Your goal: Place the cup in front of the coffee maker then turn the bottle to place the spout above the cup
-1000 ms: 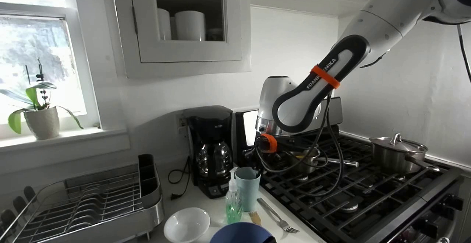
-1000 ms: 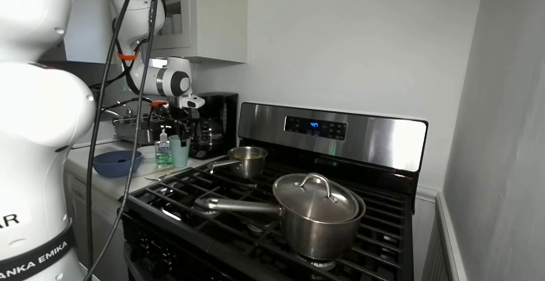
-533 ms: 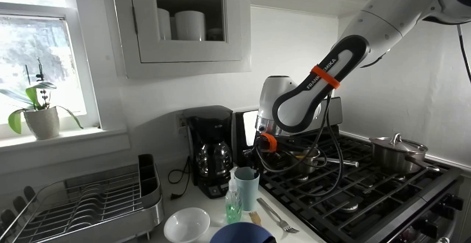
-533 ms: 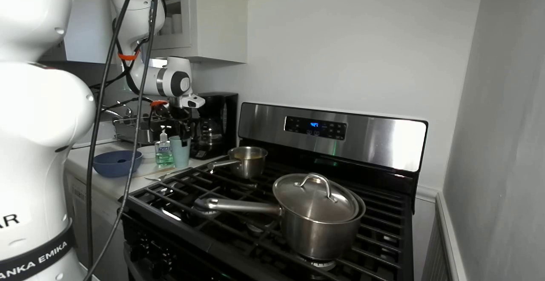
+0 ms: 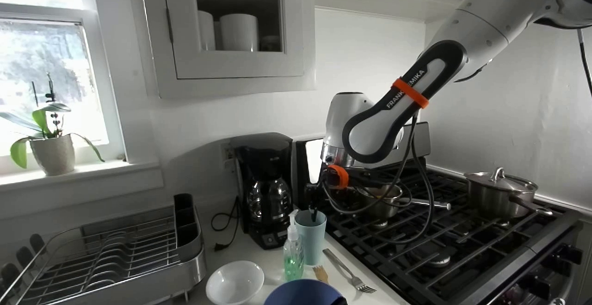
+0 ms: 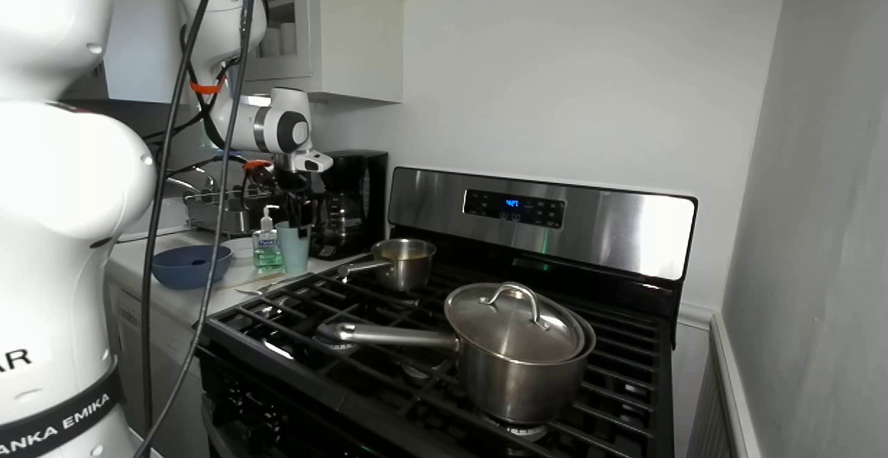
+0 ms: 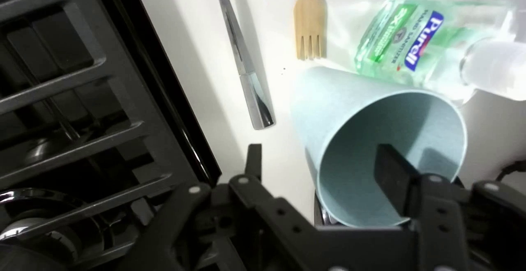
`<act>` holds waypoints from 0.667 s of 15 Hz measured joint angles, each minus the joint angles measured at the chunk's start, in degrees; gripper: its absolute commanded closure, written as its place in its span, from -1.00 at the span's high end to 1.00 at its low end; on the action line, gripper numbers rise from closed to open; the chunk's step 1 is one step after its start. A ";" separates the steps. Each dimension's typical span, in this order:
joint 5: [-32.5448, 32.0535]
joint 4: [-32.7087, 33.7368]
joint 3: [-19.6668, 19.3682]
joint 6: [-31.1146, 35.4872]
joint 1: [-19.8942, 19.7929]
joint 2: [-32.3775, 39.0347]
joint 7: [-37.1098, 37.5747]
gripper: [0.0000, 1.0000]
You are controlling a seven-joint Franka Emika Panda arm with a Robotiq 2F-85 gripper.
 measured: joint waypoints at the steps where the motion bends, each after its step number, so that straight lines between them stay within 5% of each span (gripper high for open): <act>1: 0.04 -0.01 0.07 -0.62 0.00 -0.83 0.01 1.00; 6: 1.11 -0.06 1.10 -5.87 -0.04 -6.70 0.69 1.00; 10: 0.78 -0.02 2.32 -11.73 0.39 -9.96 10.66 1.00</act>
